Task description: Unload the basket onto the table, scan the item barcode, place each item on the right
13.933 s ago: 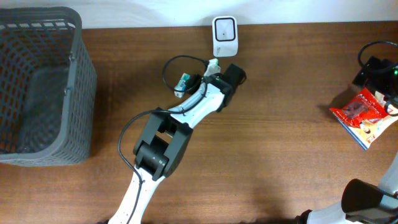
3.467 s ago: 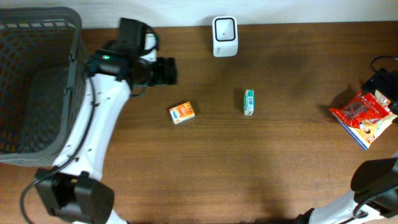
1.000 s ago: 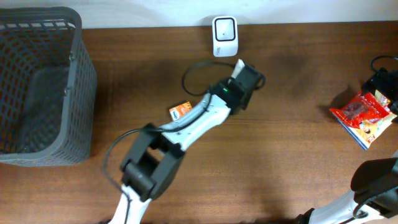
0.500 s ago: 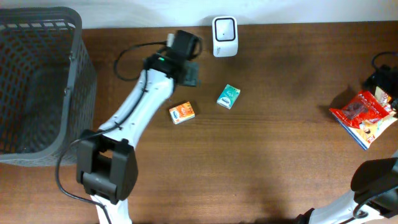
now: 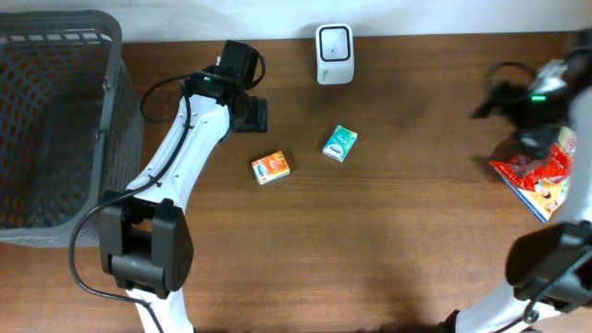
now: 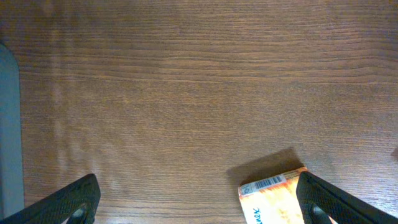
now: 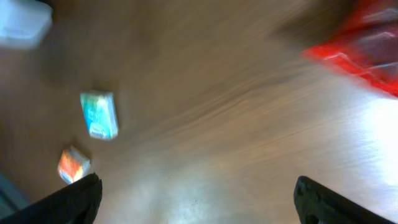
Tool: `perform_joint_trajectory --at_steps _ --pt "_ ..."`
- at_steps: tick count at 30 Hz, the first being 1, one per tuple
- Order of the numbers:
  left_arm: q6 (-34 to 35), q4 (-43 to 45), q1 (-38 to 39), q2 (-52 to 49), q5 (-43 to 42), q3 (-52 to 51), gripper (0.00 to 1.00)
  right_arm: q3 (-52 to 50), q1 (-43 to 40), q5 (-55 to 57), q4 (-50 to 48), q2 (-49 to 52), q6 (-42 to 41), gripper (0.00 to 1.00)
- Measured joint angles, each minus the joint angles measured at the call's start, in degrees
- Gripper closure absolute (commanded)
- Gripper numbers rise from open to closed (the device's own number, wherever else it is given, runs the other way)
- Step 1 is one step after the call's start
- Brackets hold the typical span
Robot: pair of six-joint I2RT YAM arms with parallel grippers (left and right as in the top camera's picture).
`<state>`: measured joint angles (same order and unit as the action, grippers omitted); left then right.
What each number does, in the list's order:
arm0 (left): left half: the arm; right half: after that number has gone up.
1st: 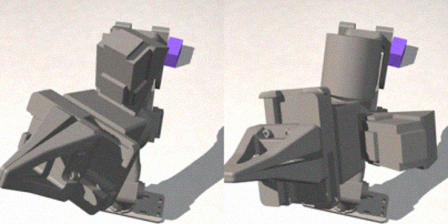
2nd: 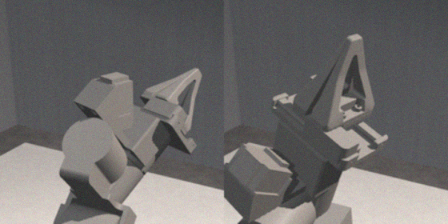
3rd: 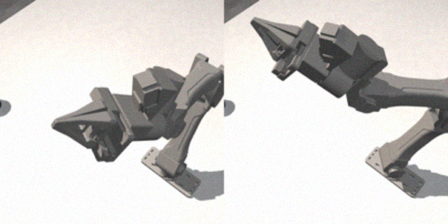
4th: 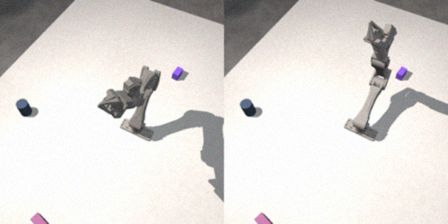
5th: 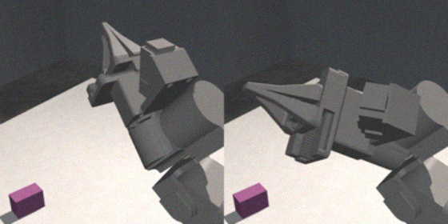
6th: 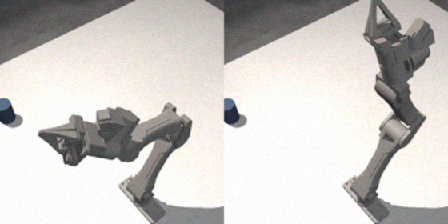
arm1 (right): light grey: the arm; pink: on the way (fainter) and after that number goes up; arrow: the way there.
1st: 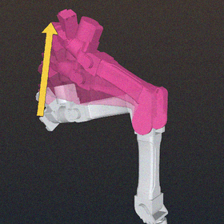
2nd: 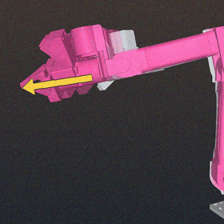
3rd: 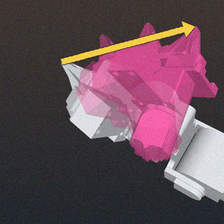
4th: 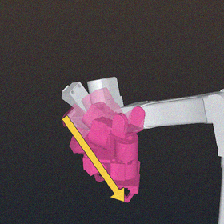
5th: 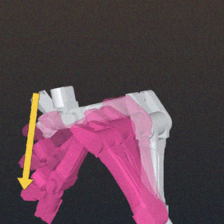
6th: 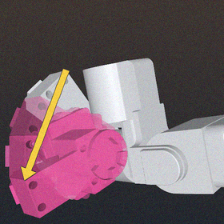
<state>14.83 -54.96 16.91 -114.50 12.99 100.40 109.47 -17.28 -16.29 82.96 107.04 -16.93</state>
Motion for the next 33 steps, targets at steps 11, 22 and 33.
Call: perform_joint_trajectory --at_steps 11,22,33 --pt "0.0 -2.1 0.0 0.0 -0.4 0.0 0.01 -26.7 17.4 -5.9 -33.8 0.5 -13.2 0.16" --pt "0.0 -2.8 0.0 0.0 -0.4 0.0 0.01 -33.3 28.7 -1.2 -47.9 1.2 -24.8 0.32" --pt "0.0 -2.9 0.0 0.0 -0.4 0.0 0.01 -33.4 29.2 0.9 -55.2 8.6 -27.1 0.46"
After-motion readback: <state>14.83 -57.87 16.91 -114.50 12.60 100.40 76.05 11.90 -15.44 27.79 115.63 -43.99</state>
